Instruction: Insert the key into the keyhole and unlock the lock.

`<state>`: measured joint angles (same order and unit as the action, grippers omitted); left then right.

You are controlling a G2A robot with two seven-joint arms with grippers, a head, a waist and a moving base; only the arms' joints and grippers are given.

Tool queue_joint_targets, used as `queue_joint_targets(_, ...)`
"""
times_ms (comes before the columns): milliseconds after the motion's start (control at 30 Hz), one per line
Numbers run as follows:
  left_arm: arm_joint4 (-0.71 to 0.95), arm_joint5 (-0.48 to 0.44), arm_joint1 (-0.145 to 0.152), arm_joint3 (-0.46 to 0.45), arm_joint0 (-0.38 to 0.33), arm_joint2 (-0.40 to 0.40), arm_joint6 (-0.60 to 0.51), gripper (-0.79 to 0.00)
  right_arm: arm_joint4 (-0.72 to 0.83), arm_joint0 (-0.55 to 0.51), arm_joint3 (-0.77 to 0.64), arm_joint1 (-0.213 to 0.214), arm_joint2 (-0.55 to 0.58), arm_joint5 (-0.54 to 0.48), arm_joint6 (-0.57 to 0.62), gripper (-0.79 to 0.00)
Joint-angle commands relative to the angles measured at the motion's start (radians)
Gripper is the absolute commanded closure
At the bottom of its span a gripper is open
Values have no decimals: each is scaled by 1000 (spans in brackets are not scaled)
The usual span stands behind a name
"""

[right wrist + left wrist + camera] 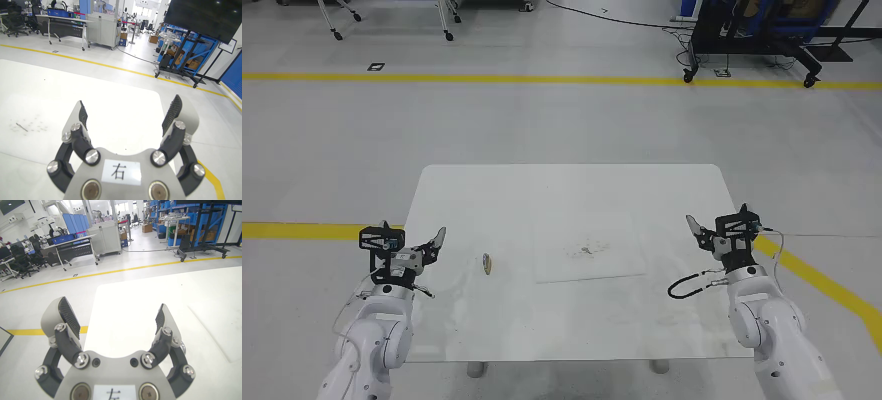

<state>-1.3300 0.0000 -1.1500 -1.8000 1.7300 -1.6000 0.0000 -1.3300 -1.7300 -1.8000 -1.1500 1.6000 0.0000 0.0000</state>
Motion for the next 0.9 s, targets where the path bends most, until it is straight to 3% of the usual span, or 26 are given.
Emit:
queue_joint_targets(0, 0, 0, 0, 0, 0, 0, 0, -785, 0, 0, 0, 0, 0, 0, 0, -785)
queue_joint_targets(133, 0, 0, 0, 0, 0, 0, 0, -785, -32, 33, 14, -3, -28, 19, 47, -785)
queue_joint_targets(367, 0, 0, 0, 0, 0, 0, 0, -785, -60, 219, 151, -8, -157, -173, 178, -785)
queue_joint_targets(733, 0, 0, 0, 0, 0, 0, 0, -785, -60, 219, 151, -8, -157, -173, 178, -785)
queue_joint_targets(767, 0, 0, 0, 0, 0, 0, 0, -785, -55, 220, 148, -8, -163, -191, 177, -785)
queue_joint_targets(867, 0, 0, 0, 0, 0, 0, 0, -785, 41, 280, 214, -2, -172, -421, 191, -785)
